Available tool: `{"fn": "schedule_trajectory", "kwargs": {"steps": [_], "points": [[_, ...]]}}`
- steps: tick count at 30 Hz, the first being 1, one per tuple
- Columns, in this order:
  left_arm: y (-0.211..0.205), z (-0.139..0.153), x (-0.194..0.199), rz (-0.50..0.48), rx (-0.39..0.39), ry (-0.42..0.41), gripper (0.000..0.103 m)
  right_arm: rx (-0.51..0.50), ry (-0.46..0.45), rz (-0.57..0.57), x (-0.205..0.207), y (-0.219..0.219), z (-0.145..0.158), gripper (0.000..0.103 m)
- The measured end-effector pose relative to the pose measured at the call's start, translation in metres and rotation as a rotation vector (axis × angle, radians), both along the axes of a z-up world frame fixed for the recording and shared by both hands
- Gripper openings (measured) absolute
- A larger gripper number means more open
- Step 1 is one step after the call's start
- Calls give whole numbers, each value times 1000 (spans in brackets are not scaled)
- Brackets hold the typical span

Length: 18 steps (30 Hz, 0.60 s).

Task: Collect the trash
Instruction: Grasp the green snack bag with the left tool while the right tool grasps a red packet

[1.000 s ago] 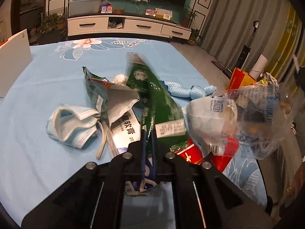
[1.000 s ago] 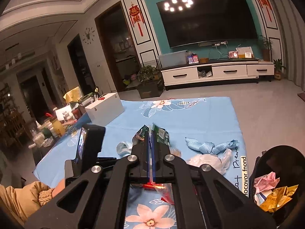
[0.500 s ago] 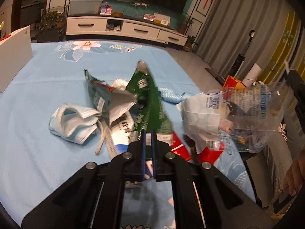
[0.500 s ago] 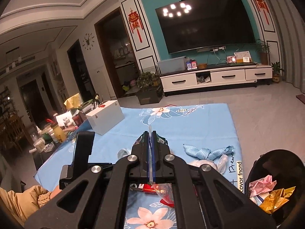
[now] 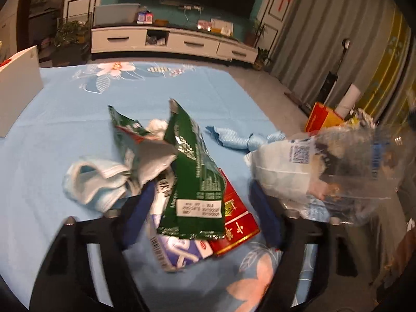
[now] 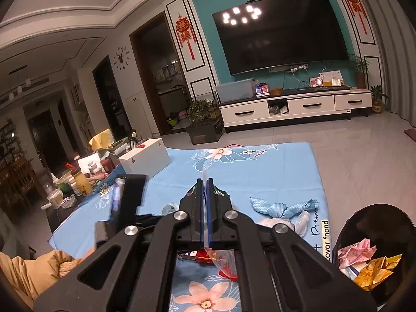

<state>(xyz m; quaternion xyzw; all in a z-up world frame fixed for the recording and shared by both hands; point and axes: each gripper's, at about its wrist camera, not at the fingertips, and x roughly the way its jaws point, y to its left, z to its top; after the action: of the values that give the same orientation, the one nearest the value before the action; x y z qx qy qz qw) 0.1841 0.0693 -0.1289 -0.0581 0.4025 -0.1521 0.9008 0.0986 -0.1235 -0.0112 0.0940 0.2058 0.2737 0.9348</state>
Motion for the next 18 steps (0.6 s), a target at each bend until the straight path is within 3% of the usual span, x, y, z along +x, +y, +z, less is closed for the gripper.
{"fn": "schedule_trajectory", "kwargs": {"steps": [1, 4, 9, 18], "points": [[-4, -5, 4, -1, 14, 18, 51, 0, 2, -1, 0, 0, 0, 3], [-7, -15, 11, 10, 33, 29, 49, -1, 4, -3, 0, 0, 0, 3], [2, -10, 2, 20, 16, 11, 26, 6, -5, -4, 0, 0, 1, 3], [10, 34, -44, -22, -54, -73, 25, 21, -71, -46, -16, -14, 18, 3]]}}
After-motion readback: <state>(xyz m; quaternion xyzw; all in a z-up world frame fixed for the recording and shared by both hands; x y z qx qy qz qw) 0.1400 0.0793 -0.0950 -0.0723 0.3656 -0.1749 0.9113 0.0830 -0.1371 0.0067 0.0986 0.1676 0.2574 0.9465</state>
